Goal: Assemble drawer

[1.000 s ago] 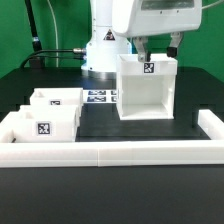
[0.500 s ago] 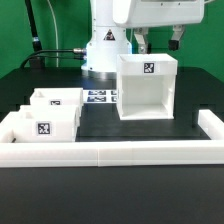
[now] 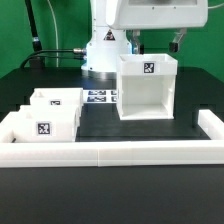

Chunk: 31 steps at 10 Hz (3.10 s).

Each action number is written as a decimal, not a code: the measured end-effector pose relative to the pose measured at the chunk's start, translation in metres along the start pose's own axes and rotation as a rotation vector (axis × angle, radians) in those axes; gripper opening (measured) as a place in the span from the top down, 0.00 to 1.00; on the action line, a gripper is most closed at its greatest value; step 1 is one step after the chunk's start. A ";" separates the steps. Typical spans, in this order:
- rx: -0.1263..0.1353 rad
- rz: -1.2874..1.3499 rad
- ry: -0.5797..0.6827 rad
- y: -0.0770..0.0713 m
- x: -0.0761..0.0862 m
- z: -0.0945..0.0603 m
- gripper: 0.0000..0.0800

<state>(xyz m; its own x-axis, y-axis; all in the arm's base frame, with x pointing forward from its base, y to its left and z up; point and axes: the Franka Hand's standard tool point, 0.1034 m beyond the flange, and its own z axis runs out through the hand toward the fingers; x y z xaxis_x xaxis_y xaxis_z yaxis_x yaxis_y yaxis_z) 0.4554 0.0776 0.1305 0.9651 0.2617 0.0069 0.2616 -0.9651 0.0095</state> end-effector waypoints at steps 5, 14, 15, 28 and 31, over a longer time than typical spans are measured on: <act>0.057 0.162 -0.017 -0.018 -0.003 0.005 0.19; 0.081 0.330 -0.007 -0.047 -0.036 0.032 0.19; 0.080 0.324 -0.004 -0.047 -0.035 0.031 0.19; 0.082 0.325 -0.001 -0.046 -0.033 0.030 0.95; 0.094 0.287 0.010 -0.025 0.006 0.026 0.95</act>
Offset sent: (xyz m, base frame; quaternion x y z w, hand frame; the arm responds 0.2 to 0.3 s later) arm 0.0000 0.0000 0.0000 0.0000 0.0000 0.0000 1.0000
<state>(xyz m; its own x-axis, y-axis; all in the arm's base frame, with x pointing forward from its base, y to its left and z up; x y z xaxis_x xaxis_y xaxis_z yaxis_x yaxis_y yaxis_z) 0.4544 0.1034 0.1044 0.9997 -0.0225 0.0060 -0.0219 -0.9960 -0.0868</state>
